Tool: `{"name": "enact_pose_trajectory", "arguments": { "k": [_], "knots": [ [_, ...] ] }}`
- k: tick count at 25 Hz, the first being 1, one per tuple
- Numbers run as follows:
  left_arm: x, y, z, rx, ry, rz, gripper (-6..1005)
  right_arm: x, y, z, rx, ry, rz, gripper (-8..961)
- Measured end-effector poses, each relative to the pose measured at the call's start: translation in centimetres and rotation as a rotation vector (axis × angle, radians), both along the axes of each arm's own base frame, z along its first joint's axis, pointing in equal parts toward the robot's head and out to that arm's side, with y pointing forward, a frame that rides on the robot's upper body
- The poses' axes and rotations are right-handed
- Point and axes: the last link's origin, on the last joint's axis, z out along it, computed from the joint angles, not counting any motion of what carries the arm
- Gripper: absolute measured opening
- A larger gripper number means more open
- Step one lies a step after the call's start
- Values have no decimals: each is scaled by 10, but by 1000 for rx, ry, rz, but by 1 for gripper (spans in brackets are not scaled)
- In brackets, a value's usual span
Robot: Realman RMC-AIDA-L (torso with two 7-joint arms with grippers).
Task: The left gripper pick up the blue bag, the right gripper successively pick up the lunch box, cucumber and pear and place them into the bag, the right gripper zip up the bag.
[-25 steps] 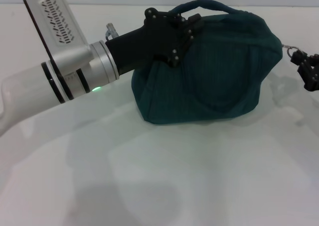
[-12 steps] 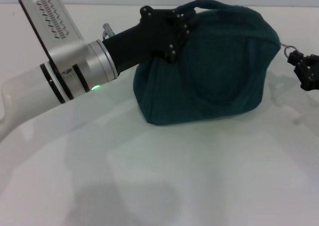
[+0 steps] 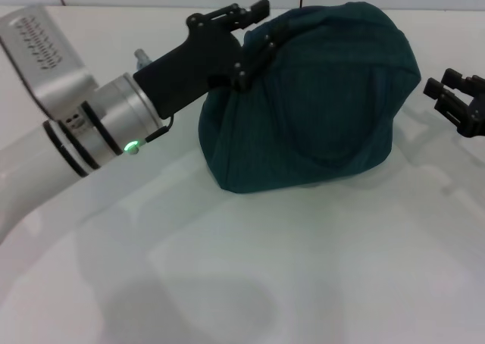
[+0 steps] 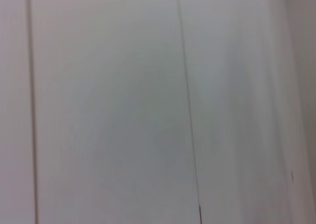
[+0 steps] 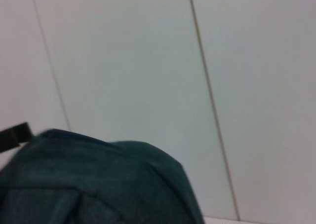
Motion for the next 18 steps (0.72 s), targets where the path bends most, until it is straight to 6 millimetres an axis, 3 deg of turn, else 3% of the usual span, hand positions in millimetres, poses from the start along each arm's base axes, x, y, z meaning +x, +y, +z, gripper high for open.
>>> {"name": "enact_pose_trajectory", "arguments": {
  "k": [5, 11, 15, 18],
  "knots": [
    [0, -11, 4, -3, -57, -40, 335, -6, -18, 11, 19, 81, 93, 335],
    [9, -30, 12, -29, -102, -181, 610, -42, -48, 28, -18, 206, 409, 471],
    [4, -45, 17, -67, -91, -259, 760, -56, -54, 29, -99, 196, 534, 576],
    [-9, -55, 25, -64, -87, -265, 760, -63, -50, 25, -137, 181, 561, 577]
  ]
}}
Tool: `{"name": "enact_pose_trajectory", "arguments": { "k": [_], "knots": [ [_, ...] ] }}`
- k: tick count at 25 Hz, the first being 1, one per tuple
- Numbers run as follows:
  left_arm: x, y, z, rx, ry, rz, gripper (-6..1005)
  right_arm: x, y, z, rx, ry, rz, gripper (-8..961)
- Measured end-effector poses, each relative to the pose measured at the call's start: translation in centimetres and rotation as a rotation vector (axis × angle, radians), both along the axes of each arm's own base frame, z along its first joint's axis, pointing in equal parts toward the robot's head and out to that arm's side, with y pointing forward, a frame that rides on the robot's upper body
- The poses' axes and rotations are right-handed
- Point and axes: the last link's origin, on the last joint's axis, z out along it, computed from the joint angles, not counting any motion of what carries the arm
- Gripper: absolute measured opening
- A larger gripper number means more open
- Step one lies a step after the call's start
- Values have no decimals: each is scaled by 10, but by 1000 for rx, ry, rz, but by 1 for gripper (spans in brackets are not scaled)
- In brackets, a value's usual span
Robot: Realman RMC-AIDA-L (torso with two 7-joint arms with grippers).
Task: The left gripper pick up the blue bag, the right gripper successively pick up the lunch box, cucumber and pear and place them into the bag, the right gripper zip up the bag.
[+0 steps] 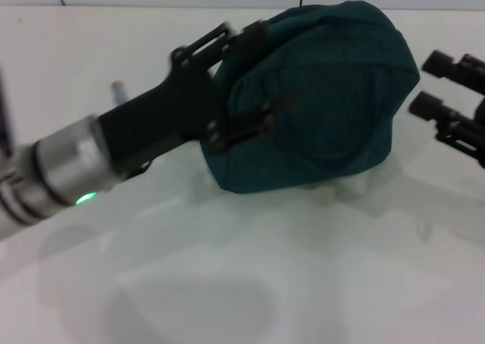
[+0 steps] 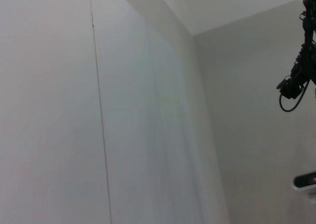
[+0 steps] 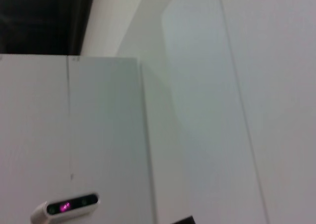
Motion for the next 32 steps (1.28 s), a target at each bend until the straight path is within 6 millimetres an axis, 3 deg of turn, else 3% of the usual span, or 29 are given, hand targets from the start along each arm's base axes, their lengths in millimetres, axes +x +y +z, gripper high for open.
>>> {"name": "enact_pose_trajectory", "arguments": {
  "k": [5, 10, 20, 32],
  "knots": [
    [-20, -12, 11, 9, 18, 19, 760, -8, 7, -12, -58, -55, 31, 576],
    [-37, -26, 10, 82, 54, 38, 759, -13, 14, -26, -85, -110, 30, 575],
    [-42, -37, 6, 91, 112, -14, 759, -16, 6, -36, -142, -139, 76, 573],
    [-45, -35, 19, 22, 156, -82, 760, -14, 0, -40, -174, -169, 99, 573]
  ]
}}
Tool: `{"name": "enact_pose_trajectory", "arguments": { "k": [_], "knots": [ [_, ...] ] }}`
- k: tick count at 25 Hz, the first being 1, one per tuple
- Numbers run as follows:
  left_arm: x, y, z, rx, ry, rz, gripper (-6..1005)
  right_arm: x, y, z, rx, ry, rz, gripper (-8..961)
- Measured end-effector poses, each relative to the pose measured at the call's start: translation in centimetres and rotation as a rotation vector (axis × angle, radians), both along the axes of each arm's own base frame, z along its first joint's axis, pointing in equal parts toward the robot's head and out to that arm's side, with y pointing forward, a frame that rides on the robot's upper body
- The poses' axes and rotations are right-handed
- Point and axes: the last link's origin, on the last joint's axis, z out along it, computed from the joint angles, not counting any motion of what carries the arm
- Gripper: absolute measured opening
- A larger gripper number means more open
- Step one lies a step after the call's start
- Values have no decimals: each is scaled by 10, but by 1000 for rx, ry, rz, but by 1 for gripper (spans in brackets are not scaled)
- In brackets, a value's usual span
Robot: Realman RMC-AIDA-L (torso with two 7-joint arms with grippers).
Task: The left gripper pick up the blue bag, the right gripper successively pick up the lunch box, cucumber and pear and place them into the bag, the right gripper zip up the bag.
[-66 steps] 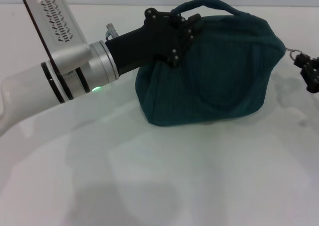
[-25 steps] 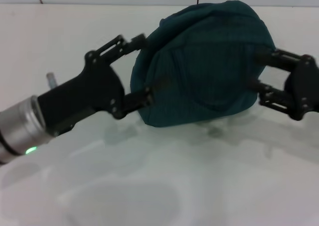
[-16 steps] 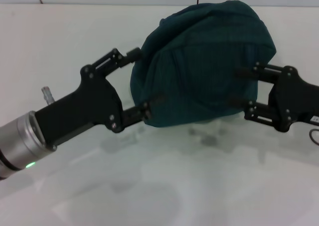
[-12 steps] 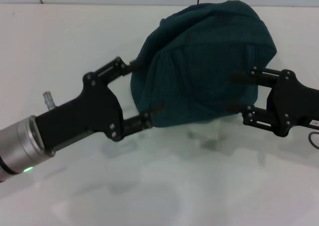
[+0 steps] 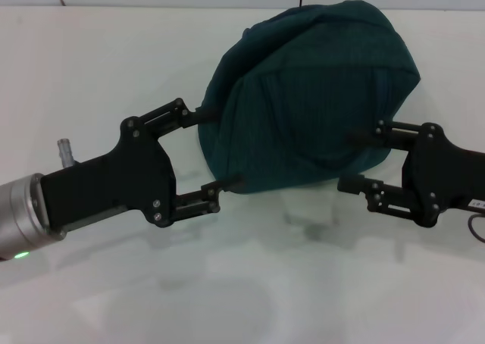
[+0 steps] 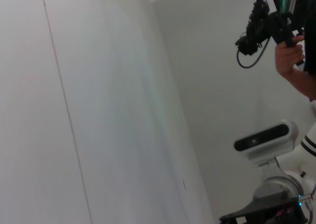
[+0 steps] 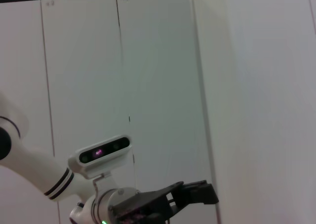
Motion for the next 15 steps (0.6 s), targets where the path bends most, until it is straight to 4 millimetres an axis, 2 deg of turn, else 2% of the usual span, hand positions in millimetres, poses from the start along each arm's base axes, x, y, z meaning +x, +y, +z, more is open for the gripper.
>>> {"name": "enact_pose_trajectory", "arguments": {
  "k": [15],
  "knots": [
    [0, 0, 0, -32, 7, 9, 755, 1, -1, -3, 3, -9, 6, 572]
  ]
}}
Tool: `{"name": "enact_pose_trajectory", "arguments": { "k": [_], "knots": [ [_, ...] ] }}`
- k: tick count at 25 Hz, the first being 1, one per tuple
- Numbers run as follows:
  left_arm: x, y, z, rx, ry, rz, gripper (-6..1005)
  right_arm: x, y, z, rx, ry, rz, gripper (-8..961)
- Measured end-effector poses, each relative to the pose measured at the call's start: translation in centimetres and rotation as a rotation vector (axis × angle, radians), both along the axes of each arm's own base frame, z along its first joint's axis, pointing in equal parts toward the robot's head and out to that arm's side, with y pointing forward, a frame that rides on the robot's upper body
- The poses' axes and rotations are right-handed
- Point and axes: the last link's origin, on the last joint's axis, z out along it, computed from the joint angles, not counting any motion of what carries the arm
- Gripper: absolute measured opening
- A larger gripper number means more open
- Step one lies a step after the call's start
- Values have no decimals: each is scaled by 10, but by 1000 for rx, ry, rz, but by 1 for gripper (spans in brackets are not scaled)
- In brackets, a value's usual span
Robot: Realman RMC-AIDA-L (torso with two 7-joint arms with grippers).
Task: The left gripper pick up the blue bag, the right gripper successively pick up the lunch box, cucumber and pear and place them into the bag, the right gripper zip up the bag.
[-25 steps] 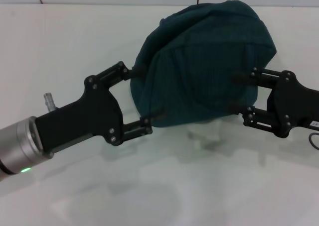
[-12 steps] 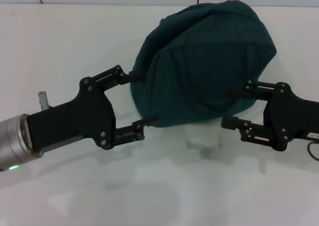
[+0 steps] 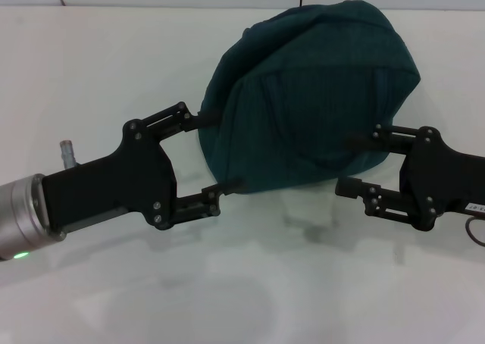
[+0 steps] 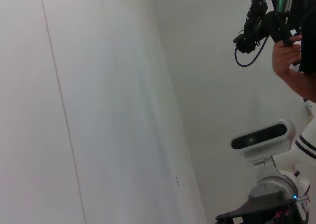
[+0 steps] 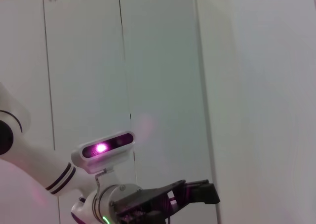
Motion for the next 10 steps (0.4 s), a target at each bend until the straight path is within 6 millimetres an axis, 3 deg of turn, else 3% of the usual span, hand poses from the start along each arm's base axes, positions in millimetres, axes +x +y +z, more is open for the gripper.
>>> {"name": "enact_pose_trajectory", "arguments": {
  "k": [10],
  "knots": [
    [1, 1, -3, -19, 20, -15, 756, 2, -1, -3, 27, -4, 14, 572]
  ]
}}
